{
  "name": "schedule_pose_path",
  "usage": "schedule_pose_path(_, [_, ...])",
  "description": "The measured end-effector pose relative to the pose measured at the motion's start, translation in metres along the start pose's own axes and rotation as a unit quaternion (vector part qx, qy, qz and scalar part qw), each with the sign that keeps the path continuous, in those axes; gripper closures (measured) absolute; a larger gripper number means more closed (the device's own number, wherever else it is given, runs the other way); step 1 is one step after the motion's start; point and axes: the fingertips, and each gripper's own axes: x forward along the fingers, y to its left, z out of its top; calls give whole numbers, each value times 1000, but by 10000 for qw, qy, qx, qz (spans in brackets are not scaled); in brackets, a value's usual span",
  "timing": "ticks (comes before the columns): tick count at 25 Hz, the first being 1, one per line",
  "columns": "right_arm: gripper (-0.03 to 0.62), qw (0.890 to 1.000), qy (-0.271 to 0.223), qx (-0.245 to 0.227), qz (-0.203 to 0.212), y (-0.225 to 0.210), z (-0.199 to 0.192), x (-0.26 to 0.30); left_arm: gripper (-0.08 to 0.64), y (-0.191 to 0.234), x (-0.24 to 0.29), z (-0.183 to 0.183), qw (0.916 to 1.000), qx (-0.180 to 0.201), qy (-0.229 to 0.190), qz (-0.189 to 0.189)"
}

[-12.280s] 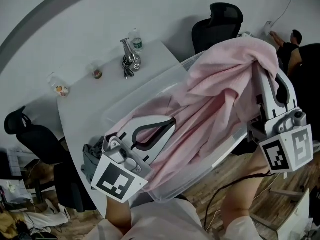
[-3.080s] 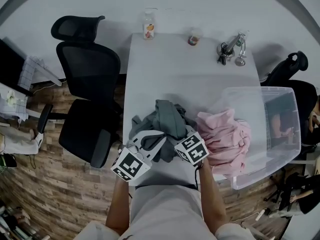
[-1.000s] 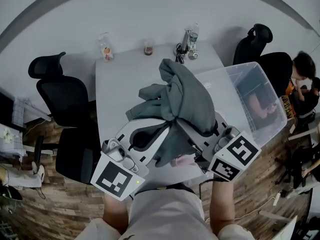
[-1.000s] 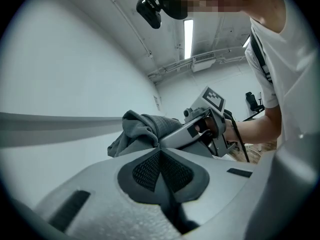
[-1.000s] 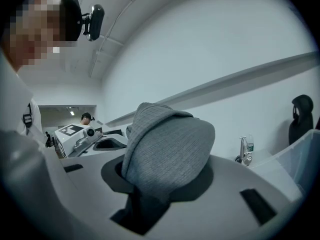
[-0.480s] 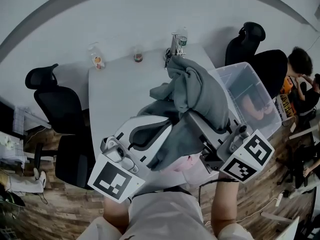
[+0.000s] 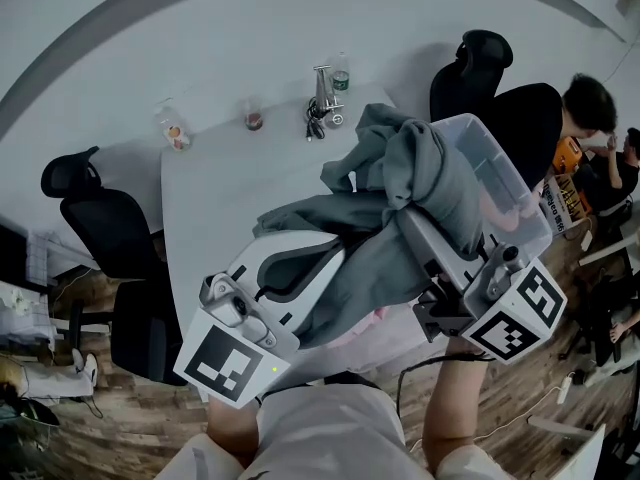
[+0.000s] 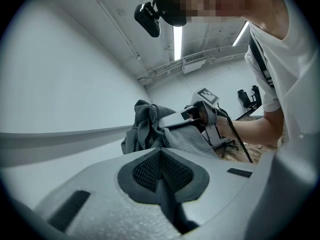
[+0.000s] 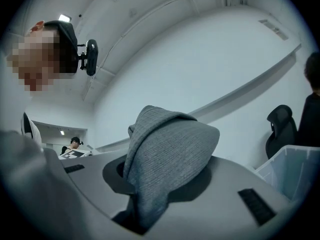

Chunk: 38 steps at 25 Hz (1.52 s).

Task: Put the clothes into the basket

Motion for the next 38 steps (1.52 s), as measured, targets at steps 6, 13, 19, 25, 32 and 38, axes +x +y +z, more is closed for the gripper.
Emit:
schedule_pose_path(6, [479,9993,-242,-95,-285,-33,26,-33,555,-13,34,8,9998,51,-56,-203])
schedule_pose_path(13, [479,9961,-492,-109,-720,-75,49,-71,555,-23,73,16,9987,101,-144,-471])
schedule_pose_path(19, [479,9925,-406,-287,-1121,-110,57,-103,555,-37,107,17,9972,31,-205,-724])
schedule_pose_path(25, [477,9891,492,-347,-1346,-142,0,-105,555,-54,133,-7,9954,-244,-75,-923])
schedule_pose_path(32, [472,9741,1828,-351,-1284,-170,-92,-100,555,-64,143,-41,9935,-549,224,-972])
schedule_pose_path(38, [471,9381,3149,-627,-1297,-184,-168,-98,555,-65,139,-59,9921,-705,358,-970])
